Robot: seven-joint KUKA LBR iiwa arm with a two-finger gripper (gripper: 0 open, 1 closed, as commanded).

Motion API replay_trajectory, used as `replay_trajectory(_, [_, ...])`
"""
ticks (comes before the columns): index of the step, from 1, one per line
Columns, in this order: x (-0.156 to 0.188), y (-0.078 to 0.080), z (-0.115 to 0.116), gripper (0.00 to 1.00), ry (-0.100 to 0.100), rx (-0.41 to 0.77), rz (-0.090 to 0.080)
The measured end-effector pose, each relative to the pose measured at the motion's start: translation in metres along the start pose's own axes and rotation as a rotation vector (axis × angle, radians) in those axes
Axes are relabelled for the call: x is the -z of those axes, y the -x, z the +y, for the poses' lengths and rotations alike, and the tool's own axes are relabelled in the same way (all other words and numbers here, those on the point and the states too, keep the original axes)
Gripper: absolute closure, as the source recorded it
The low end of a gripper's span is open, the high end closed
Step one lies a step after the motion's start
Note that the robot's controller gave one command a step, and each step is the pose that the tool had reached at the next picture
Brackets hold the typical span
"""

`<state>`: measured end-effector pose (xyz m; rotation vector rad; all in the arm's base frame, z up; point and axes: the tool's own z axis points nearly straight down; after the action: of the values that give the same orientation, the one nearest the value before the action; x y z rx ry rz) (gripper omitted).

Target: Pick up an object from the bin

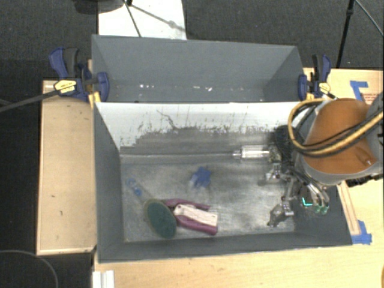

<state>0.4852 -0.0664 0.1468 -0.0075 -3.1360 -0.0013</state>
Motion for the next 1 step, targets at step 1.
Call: replay_trajectory(1, [-0.0756,0.0603,0.059,0.0,-0.001,0.049,-0.015])
